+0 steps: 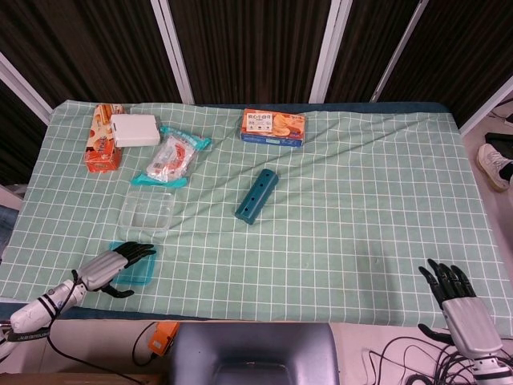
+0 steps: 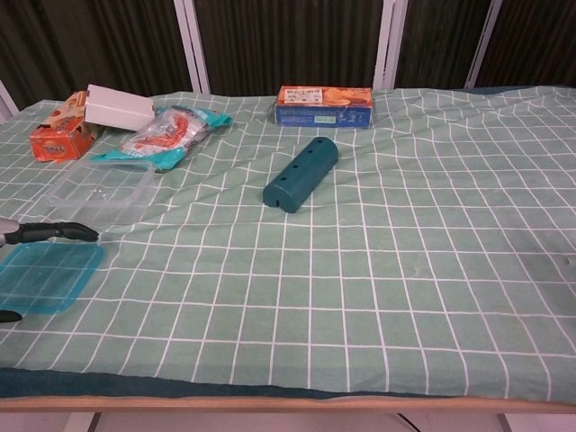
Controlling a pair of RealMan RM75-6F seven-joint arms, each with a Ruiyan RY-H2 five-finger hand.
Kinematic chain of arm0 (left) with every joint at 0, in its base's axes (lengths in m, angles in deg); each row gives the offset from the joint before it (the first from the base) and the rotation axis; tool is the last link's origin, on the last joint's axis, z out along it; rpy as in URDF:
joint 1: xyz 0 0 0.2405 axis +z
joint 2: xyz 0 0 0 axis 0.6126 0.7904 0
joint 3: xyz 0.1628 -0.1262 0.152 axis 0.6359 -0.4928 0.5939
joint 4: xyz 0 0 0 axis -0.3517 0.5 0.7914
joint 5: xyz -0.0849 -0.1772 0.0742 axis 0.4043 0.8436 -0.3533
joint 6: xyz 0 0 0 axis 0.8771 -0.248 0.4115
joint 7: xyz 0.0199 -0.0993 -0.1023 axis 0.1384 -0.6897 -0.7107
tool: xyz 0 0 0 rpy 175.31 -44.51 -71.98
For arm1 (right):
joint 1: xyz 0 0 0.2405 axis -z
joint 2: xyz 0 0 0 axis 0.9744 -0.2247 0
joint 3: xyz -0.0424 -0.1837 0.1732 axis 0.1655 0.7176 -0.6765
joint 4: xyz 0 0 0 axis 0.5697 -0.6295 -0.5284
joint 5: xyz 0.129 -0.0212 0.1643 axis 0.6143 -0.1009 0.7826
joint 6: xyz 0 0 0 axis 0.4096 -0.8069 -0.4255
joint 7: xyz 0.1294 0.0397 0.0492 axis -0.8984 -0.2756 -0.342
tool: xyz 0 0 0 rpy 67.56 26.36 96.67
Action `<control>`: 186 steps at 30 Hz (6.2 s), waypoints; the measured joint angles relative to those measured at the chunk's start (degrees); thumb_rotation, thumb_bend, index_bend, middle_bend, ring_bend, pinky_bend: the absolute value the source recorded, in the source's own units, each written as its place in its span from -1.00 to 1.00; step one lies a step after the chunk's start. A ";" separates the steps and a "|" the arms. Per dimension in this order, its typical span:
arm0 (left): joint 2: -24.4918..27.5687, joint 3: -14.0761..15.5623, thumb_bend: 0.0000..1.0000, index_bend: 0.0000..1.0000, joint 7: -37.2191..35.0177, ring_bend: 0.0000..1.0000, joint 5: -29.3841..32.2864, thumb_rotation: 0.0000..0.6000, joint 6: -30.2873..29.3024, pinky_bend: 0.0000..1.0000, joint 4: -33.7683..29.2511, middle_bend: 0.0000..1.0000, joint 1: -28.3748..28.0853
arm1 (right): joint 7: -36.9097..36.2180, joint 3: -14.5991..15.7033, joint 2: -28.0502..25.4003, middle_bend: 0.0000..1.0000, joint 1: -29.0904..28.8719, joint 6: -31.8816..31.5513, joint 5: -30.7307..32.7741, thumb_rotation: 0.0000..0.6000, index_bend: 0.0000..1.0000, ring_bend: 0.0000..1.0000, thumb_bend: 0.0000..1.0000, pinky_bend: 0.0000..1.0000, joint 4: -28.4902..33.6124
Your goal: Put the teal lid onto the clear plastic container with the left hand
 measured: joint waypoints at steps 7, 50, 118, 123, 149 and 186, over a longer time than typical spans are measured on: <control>-0.78 0.19 -0.60 -1.00 -0.25 -1.00 1.33 1.00 1.42 -1.00 0.95 -1.00 -0.70 | -0.03 0.03 -0.03 -1.00 -0.01 -0.11 -0.03 1.00 -1.00 -1.00 -0.77 -1.00 0.02; -2.84 2.54 -0.56 -1.00 -0.87 -0.42 5.89 1.00 6.52 -0.49 3.35 -0.40 -2.21 | 0.23 0.22 -0.07 -1.00 -0.20 0.05 0.15 1.00 -1.00 -1.00 -0.77 -1.00 0.13; 9.67 -15.52 -0.50 -1.00 24.25 -0.06 27.26 1.00 41.87 -0.10 -21.13 -0.02 -23.25 | -2.48 -1.33 -1.80 -1.00 -3.20 6.26 6.16 1.00 -1.00 -1.00 -0.77 -1.00 1.27; 9.20 -15.01 -0.50 -1.00 22.87 -0.06 25.89 1.00 41.62 -0.11 -20.16 -0.02 -23.07 | -2.75 -1.27 -1.91 -1.00 -3.12 5.97 5.99 1.00 -1.00 -1.00 -0.77 -1.00 1.24; 7.71 -12.69 -0.50 -1.00 18.88 -0.06 22.22 1.00 40.99 -0.11 -16.64 -0.02 -23.04 | -2.22 -1.33 -1.73 -1.00 -3.12 5.92 6.31 1.00 -1.00 -1.00 -0.78 -1.00 1.39; 7.53 -14.14 -0.50 -1.00 25.44 -0.06 25.94 1.00 42.45 -0.11 -18.87 -0.01 -23.74 | -2.74 -1.16 -2.06 -1.00 -3.06 5.71 6.01 1.00 -1.00 -1.00 -0.77 -1.00 1.34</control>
